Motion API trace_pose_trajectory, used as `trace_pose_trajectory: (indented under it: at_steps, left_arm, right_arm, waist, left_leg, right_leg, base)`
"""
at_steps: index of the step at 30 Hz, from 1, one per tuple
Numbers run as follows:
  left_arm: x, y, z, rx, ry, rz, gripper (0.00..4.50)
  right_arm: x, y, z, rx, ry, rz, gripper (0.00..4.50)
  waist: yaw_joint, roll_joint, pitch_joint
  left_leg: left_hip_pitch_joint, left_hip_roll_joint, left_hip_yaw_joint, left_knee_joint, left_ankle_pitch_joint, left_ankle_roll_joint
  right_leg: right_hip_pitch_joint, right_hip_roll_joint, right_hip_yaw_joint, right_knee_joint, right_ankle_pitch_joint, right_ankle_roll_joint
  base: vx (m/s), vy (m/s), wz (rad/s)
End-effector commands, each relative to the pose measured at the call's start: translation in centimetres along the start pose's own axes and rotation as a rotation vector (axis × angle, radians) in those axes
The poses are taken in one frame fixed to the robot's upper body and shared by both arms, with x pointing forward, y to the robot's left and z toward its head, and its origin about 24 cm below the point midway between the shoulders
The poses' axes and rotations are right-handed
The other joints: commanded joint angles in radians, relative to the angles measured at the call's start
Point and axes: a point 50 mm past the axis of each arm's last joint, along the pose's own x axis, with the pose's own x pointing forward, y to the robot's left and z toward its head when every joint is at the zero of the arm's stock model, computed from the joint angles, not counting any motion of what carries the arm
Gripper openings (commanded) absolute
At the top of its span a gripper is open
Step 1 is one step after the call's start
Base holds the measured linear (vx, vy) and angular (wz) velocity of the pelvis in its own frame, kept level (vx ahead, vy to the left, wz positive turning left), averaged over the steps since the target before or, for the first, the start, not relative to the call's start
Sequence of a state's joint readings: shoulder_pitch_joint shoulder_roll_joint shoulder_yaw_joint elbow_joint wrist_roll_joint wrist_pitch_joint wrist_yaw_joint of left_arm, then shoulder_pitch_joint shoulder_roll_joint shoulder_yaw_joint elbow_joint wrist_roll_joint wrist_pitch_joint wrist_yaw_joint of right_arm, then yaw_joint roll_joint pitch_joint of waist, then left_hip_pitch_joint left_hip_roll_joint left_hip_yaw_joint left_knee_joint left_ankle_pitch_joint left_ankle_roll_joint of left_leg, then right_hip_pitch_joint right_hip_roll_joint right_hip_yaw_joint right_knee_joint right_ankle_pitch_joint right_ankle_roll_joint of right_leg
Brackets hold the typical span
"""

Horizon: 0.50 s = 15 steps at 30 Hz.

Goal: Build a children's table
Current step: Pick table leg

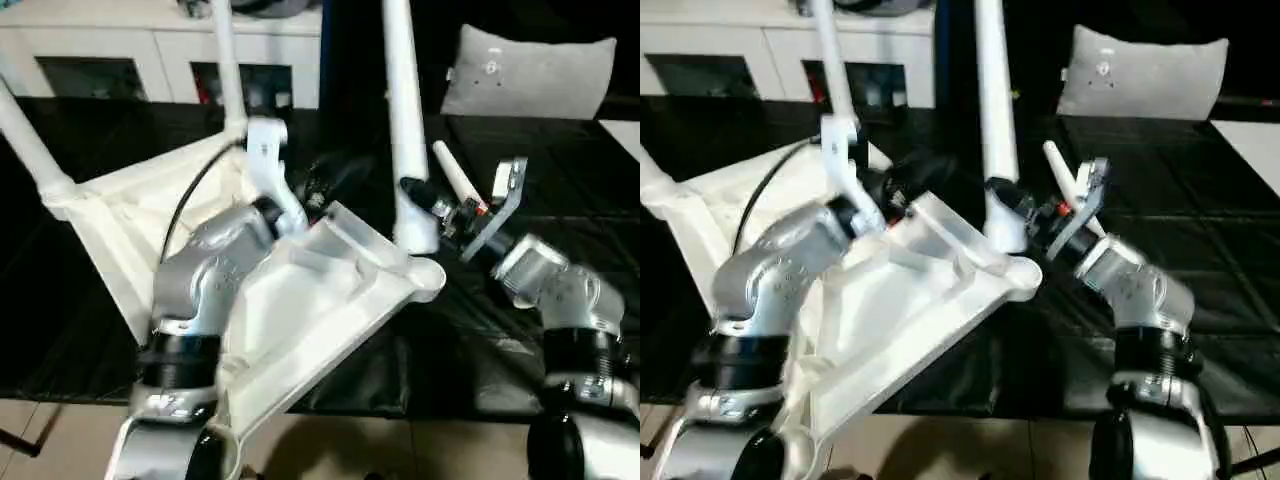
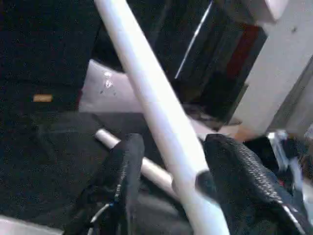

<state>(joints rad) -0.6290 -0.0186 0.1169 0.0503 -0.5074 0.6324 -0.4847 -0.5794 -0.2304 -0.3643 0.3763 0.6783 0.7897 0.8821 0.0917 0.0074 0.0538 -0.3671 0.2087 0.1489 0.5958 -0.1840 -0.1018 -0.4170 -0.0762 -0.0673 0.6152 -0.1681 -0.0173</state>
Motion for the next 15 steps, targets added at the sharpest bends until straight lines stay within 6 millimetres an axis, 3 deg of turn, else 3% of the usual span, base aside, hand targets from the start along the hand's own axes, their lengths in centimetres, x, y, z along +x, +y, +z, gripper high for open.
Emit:
trace_pose_trajectory:
  at_steps: [1,6,12,15]
  left_arm:
    - [0.8,-0.7,0.7,-0.125,-0.062,-0.041,2.58]
    - [2.1,-1.8,0.4,-0.18,-0.056,-0.078,3.05]
    - [2.4,-2.4,0.2,-0.21,-0.049,-0.097,3.57]
    - [2.6,-2.6,0.5,-0.196,-0.055,-0.114,3.66]
  right_arm:
    - [0.3,1.8,0.3,-0.008,-0.005,0.129,1.87]
    - [0.2,3.0,-0.3,0.003,0.017,0.206,1.87]
    - [0.1,3.5,-1.0,0.001,0.058,0.224,1.87]
    - [0.3,3.7,-1.5,-0.021,0.086,0.218,1.87]
  waist:
    - [0.006,-0.008,-0.074]
    - [0.013,-0.008,-0.071]
    - [0.014,-0.01,-0.073]
    - [0.017,-0.004,-0.072]
  left_leg:
    - [-0.002,-0.003,0.022,-0.053,-0.118,0.067]
    - [-0.002,0.001,0.017,-0.059,-0.124,0.059]
    - [-0.005,0.0,0.016,-0.06,-0.113,0.047]
    - [-0.006,0.0,0.015,-0.061,-0.109,0.045]
  right_leg:
    - [0.076,-0.039,0.032,-0.076,-0.185,-0.219]
    - [0.07,-0.042,0.028,-0.089,-0.266,-0.166]
    - [0.071,-0.043,0.028,-0.09,-0.268,-0.146]
    - [0.071,-0.043,0.028,-0.091,-0.272,-0.136]
  base:
    - [0.0,0.0,0.0]
    - [0.0,0.0,0.0]
    - [0.0,0.0,0.0]
    - [0.0,0.0,0.0]
